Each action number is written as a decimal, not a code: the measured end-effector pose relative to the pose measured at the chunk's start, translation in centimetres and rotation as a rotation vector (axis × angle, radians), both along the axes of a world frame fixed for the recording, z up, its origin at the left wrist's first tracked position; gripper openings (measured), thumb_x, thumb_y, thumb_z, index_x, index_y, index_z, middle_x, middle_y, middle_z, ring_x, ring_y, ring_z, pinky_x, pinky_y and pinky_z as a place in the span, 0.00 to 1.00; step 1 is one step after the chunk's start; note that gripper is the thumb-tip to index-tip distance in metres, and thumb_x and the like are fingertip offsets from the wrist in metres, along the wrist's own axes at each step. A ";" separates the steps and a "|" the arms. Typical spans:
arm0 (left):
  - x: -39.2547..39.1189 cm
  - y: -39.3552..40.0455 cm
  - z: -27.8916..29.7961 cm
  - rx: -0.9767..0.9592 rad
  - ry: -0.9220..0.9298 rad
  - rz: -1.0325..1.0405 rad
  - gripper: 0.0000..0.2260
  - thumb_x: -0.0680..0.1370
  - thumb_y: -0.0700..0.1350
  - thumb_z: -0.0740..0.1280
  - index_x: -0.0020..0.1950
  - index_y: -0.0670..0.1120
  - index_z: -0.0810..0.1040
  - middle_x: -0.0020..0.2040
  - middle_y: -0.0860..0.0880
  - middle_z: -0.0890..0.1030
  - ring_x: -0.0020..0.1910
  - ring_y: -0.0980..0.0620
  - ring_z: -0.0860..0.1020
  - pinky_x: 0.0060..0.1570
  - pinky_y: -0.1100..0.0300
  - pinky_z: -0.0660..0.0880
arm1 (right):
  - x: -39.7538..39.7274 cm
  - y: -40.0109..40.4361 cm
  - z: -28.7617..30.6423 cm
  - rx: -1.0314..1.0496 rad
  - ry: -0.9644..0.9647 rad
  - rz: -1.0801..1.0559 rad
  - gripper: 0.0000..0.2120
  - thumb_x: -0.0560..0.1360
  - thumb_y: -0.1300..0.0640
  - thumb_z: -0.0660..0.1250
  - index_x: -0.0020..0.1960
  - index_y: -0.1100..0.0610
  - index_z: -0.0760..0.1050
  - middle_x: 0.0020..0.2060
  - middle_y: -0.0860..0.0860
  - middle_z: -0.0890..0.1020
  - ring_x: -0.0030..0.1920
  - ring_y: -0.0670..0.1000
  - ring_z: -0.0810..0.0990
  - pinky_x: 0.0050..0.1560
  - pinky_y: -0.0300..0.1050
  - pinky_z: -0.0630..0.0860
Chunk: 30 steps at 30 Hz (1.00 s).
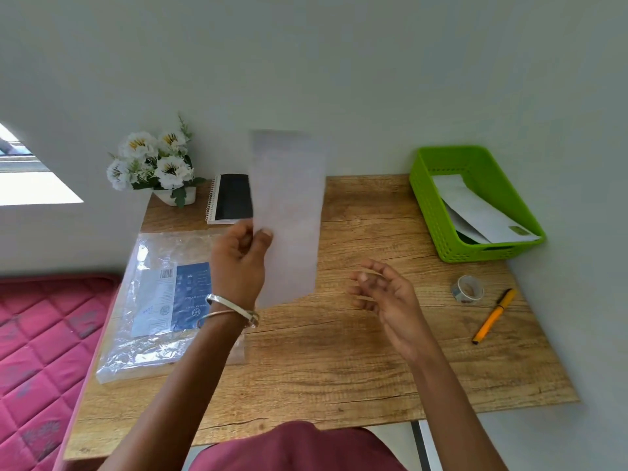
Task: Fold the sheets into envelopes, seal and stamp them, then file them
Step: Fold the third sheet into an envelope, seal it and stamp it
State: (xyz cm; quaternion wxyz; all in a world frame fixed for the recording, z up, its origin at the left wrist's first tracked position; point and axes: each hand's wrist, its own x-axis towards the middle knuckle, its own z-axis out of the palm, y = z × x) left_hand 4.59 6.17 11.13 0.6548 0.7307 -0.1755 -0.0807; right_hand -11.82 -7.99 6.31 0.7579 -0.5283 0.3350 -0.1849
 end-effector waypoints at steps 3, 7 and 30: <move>-0.6 -0.6 0.4 -0.234 0.436 0.038 0.05 0.77 0.37 0.64 0.50 0.44 0.78 0.44 0.49 0.84 0.46 0.49 0.82 0.43 0.49 0.79 | 0.5 0.8 0.0 0.030 0.044 0.122 0.22 0.69 0.53 0.72 0.62 0.54 0.73 0.51 0.55 0.84 0.48 0.54 0.82 0.45 0.46 0.77; -1.6 -0.6 -0.2 -0.379 0.831 0.036 0.09 0.77 0.35 0.62 0.56 0.43 0.75 0.54 0.45 0.80 0.51 0.47 0.80 0.42 0.49 0.80 | 0.4 1.2 -0.2 0.051 0.061 0.113 0.21 0.69 0.58 0.74 0.61 0.58 0.75 0.49 0.58 0.84 0.44 0.56 0.83 0.41 0.48 0.80; -0.2 1.7 -7.0 0.389 0.519 0.026 0.04 0.71 0.41 0.72 0.45 0.46 0.81 0.43 0.44 0.83 0.41 0.45 0.81 0.41 0.53 0.79 | -2.9 -4.7 -3.0 -0.331 0.279 -0.519 0.14 0.72 0.63 0.72 0.56 0.61 0.75 0.44 0.55 0.83 0.41 0.46 0.81 0.40 0.36 0.76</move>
